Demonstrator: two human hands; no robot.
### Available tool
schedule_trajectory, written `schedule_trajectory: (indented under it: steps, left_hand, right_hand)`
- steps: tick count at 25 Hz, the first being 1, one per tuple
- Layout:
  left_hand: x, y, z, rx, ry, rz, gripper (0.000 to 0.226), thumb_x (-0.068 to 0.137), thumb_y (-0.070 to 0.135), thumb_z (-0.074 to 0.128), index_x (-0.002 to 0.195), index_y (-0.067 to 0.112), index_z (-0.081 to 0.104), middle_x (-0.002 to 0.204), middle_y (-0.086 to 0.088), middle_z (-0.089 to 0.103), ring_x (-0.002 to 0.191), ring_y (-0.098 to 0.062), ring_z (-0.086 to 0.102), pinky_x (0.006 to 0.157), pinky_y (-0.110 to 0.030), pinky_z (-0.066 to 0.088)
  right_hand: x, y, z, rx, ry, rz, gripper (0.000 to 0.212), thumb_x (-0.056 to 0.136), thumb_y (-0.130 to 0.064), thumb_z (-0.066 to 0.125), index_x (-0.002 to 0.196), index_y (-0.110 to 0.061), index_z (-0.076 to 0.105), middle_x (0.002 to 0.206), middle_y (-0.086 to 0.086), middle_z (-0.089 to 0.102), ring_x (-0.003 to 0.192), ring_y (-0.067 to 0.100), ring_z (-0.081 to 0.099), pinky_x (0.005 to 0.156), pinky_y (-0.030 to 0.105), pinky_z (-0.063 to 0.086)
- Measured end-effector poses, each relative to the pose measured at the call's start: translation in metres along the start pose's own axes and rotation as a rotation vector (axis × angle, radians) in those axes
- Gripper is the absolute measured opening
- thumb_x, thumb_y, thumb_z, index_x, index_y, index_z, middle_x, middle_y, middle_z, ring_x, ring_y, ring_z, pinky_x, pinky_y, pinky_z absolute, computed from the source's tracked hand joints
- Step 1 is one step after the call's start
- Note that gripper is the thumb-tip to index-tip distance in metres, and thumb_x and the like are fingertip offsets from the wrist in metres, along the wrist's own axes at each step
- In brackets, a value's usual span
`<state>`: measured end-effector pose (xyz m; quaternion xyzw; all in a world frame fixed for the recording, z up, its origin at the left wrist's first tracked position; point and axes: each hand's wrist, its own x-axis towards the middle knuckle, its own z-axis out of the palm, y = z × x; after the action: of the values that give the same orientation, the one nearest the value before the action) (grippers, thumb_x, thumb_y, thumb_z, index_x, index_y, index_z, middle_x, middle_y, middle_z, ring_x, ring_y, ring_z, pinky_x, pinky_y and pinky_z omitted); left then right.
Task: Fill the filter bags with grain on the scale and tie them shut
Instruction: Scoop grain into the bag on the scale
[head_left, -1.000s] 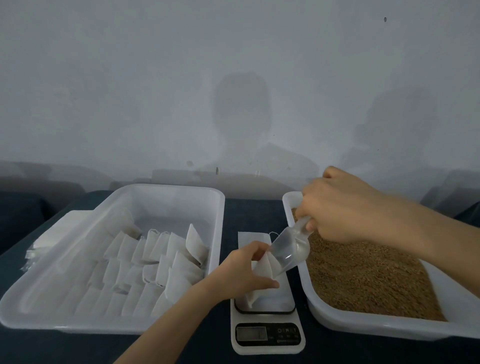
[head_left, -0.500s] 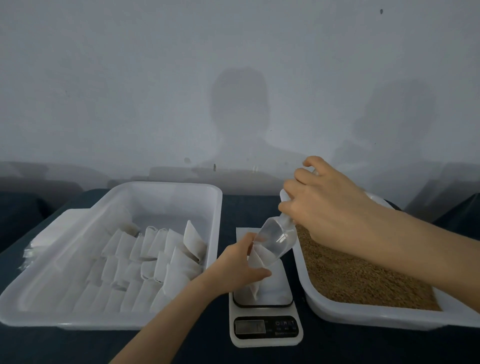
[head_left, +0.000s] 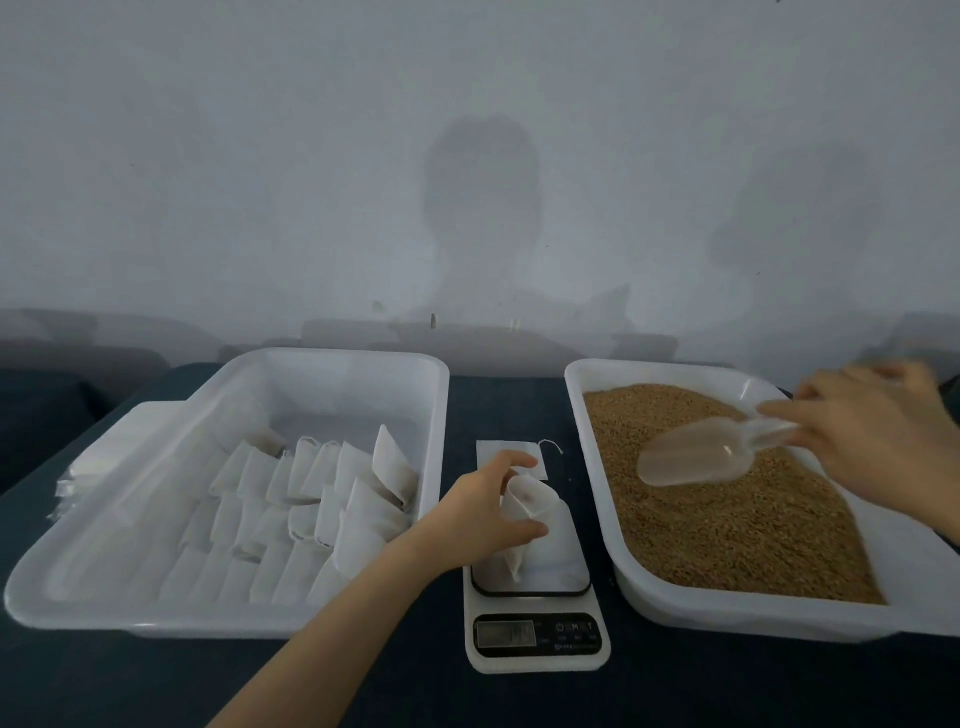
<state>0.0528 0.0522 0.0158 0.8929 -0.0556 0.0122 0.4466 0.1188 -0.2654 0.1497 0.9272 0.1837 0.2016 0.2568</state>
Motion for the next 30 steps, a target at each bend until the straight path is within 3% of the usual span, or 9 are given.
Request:
schedule_trajectory:
  steps: [2, 5, 9, 15, 20, 25, 30]
  left_hand:
    - [0.0, 0.0, 0.0, 0.006, 0.001, 0.001, 0.066, 0.079, 0.033, 0.076, 0.131, 0.038, 0.037, 0.122, 0.011, 0.055, 0.11, -0.009, 0.055, 0.096, -0.025, 0.048]
    - [-0.001, 0.001, -0.001, 0.007, -0.004, 0.0, 0.066, 0.08, 0.033, 0.076, 0.132, 0.038, 0.037, 0.123, 0.01, 0.055, 0.111, -0.009, 0.055, 0.097, -0.026, 0.048]
    - [-0.001, 0.002, -0.001, 0.001, -0.007, -0.001, 0.065, 0.079, 0.032, 0.076, 0.131, 0.039, 0.037, 0.122, 0.009, 0.055, 0.112, -0.009, 0.054, 0.099, -0.029, 0.048]
    - [0.0, 0.001, -0.001, -0.001, -0.004, -0.011, 0.065, 0.079, 0.033, 0.076, 0.131, 0.04, 0.037, 0.121, 0.01, 0.056, 0.111, -0.009, 0.055, 0.099, -0.03, 0.049]
    - [0.0, 0.001, -0.001, 0.002, -0.011, -0.015, 0.064, 0.079, 0.033, 0.076, 0.129, 0.042, 0.036, 0.123, 0.01, 0.056, 0.111, -0.01, 0.055, 0.098, -0.03, 0.049]
    - [-0.001, 0.003, -0.001, -0.007, -0.01, -0.027, 0.066, 0.079, 0.032, 0.076, 0.131, 0.039, 0.036, 0.124, 0.009, 0.056, 0.111, -0.01, 0.056, 0.097, -0.029, 0.05]
    - [-0.002, 0.005, -0.002, 0.001, -0.012, -0.027, 0.067, 0.08, 0.031, 0.076, 0.134, 0.036, 0.036, 0.125, 0.008, 0.056, 0.111, -0.013, 0.056, 0.098, -0.03, 0.049]
  right_hand:
    - [-0.006, -0.003, 0.03, 0.029, -0.103, 0.012, 0.037, 0.092, -0.049, 0.044, 0.126, -0.06, 0.039, 0.109, -0.025, 0.05, 0.108, 0.001, 0.045, 0.099, 0.035, 0.023]
    - [-0.014, -0.018, 0.059, 0.147, -0.144, 0.053, 0.036, 0.09, -0.05, 0.048, 0.125, -0.056, 0.045, 0.114, -0.023, 0.053, 0.111, 0.003, 0.045, 0.1, 0.036, 0.02]
    - [-0.02, -0.035, 0.086, 0.297, -0.087, 0.08, 0.033, 0.087, -0.044, 0.055, 0.12, -0.051, 0.054, 0.111, -0.019, 0.059, 0.107, 0.006, 0.049, 0.091, 0.034, 0.019]
    - [-0.024, -0.027, 0.111, 0.492, -0.151, 0.179, 0.031, 0.091, -0.046, 0.048, 0.121, -0.055, 0.049, 0.098, -0.021, 0.051, 0.092, 0.002, 0.04, 0.08, 0.03, 0.018]
    - [-0.027, -0.022, 0.119, 0.836, -0.16, 0.213, 0.029, 0.088, -0.031, 0.06, 0.116, -0.036, 0.064, 0.091, -0.006, 0.059, 0.081, 0.009, 0.052, 0.066, 0.028, 0.034]
    - [-0.029, -0.018, 0.122, 0.888, -0.191, 0.222, 0.03, 0.087, -0.027, 0.062, 0.116, -0.035, 0.063, 0.087, -0.011, 0.057, 0.076, 0.006, 0.053, 0.06, 0.024, 0.035]
    - [-0.03, -0.016, 0.116, 0.864, -0.192, 0.246, 0.029, 0.086, -0.031, 0.062, 0.11, -0.046, 0.059, 0.086, -0.019, 0.054, 0.075, 0.002, 0.051, 0.058, 0.021, 0.033]
